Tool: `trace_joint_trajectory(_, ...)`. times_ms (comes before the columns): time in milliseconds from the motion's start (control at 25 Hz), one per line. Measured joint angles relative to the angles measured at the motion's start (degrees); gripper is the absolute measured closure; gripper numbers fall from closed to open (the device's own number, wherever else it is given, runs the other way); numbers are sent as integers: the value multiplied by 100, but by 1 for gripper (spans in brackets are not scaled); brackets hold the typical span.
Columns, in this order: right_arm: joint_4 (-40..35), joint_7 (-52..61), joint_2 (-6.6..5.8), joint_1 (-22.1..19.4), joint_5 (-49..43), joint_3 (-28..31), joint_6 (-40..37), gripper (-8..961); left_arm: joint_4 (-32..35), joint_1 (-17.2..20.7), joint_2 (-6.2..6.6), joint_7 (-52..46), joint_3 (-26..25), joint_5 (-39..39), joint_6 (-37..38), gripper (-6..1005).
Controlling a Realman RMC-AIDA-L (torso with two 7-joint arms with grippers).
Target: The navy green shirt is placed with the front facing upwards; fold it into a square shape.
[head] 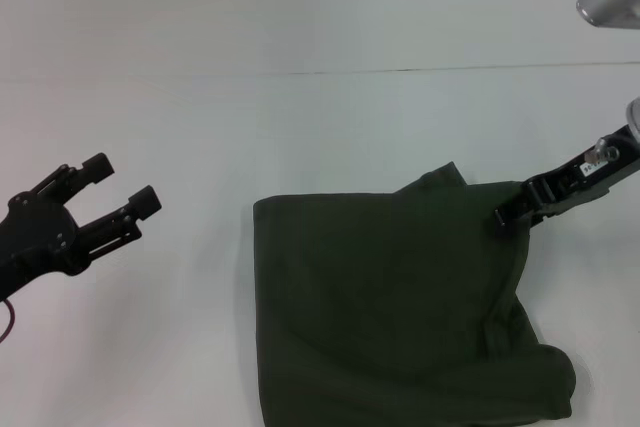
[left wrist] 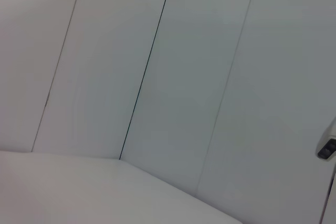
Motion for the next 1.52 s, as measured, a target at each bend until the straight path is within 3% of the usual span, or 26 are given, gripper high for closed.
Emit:
trace_joint_trajectory(440, 102, -208, 114, -29, 42, 67, 329, 400, -14, -7, -6, 1, 0, 0, 0, 64)
trace_joint_trajectory(680, 77, -328, 189, -22, 62, 72, 427, 610, -21, -7, -9, 11, 0, 0, 0, 64)
trace_joint_trajectory(880, 71, -382, 199, -26, 269, 79, 488, 849, -20, -7, -9, 19, 0, 0, 1, 64)
trace_joint_trajectory(1080, 42, -435, 185, -29, 463, 86, 507, 940, -20, -7, -9, 22, 0, 0, 0, 64)
trace_joint_trajectory(1520, -696, -470, 173, -174, 1035, 126, 471, 899, -20, -1, -9, 6, 0, 0, 14, 65)
